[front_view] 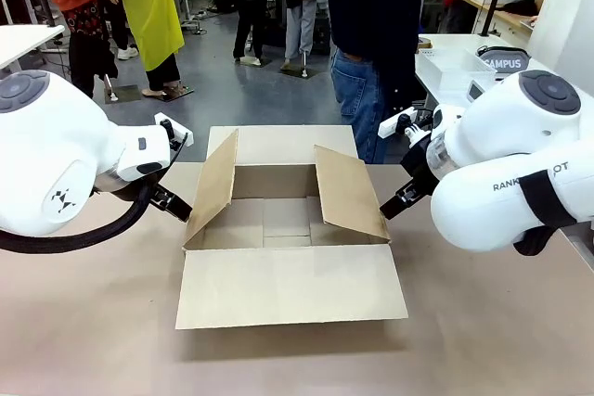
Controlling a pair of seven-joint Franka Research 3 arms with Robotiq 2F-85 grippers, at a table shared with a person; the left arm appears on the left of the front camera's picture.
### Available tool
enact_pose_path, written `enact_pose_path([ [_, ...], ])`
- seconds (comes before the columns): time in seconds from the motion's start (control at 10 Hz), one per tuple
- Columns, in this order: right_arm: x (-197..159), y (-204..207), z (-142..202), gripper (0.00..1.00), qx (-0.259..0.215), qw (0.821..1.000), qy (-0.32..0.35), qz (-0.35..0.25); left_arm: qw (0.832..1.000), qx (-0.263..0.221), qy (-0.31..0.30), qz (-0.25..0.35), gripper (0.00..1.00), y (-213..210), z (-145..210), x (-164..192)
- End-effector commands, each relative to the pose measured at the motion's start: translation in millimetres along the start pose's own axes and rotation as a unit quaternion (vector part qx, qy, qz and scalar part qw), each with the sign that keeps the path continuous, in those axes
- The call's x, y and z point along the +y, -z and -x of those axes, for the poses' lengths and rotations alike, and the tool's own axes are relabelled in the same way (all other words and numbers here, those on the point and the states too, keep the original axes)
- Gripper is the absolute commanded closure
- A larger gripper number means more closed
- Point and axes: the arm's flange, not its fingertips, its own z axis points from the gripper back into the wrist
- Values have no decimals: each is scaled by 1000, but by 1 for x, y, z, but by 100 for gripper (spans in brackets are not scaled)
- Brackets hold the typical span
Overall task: Pack the gift set into the box.
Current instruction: Place both hands on the side flaps of the Package Box and spread them outward.
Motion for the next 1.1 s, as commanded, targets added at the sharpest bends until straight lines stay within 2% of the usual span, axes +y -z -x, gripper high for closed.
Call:
enact_pose_path([
  [0.0, 0, 0, 0, 0, 0, 1000, 0, 0, 1000, -1, 1, 0, 0, 0, 0, 0],
  [0.1, -12, -28, -4, 0, -11, 1000, -3, 17, 1000, 0, 0, 0, 0, 0, 0, 0],
  [0.2, -28, -68, -3, 0, -32, 999, 0, 27, 999, -19, -8, -24, 0, -34, 4, 15],
  [0.3, -40, -108, 0, 0, -43, 999, 6, 30, 999, -46, -18, -21, 0, -76, 10, 31],
  [0.4, -55, -139, 6, 0, -56, 998, 24, 7, 997, -58, -53, -11, 0, -115, 19, 49],
  [0.5, -80, -162, 18, 0, -44, 994, 85, -52, 989, -28, -132, 61, 0, -148, 36, 77],
  [0.6, -107, -171, 34, 0, -31, 981, 157, -111, 975, -44, -164, 140, 0, -164, 54, 99],
  [0.7, -139, -177, 57, 0, -27, 951, 220, -218, 951, -61, -150, 261, 0, -171, 79, 126],
  [0.8, -175, -179, 87, 0, -33, 912, 305, -271, 914, -94, -184, 348, 0, -172, 110, 156],
  [0.9, -214, -181, 131, 0, -81, 862, 343, -365, 871, -125, -212, 424, 0, -167, 150, 192],
  [1.0, -240, -181, 170, 0, -126, 821, 388, -400, 833, -156, -256, 466, 0, -158, 185, 219],
])
